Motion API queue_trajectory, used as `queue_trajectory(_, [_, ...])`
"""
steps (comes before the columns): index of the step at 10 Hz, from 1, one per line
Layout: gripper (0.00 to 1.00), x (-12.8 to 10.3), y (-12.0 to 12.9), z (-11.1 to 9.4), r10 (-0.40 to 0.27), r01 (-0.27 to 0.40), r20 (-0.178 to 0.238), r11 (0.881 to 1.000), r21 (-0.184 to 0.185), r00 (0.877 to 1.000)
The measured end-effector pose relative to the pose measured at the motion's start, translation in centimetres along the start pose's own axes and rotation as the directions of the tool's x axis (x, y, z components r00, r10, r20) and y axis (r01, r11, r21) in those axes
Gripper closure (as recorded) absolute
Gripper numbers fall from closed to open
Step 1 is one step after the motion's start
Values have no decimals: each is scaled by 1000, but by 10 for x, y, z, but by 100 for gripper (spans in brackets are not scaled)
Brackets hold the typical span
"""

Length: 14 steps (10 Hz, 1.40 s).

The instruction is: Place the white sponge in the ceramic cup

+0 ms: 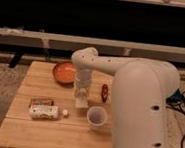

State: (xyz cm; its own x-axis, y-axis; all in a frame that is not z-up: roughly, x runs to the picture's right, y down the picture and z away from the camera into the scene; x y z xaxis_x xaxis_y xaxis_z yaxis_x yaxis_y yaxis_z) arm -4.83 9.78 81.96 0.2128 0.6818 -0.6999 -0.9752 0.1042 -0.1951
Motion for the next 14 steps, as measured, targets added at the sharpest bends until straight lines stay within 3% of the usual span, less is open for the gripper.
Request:
queue_trajectory(3, [100, 9, 16, -55, -55, 59, 119, 998, -22, 991])
queue_trajectory(6, [100, 21, 19, -99, -83, 92, 231, 995, -29, 969])
queue_trajectory(11, [100, 74, -33, -112, -11, 23, 277, 999, -40, 961])
queue_trajectory(14, [79, 95, -46, -112, 29, -13, 282, 998, -61, 959])
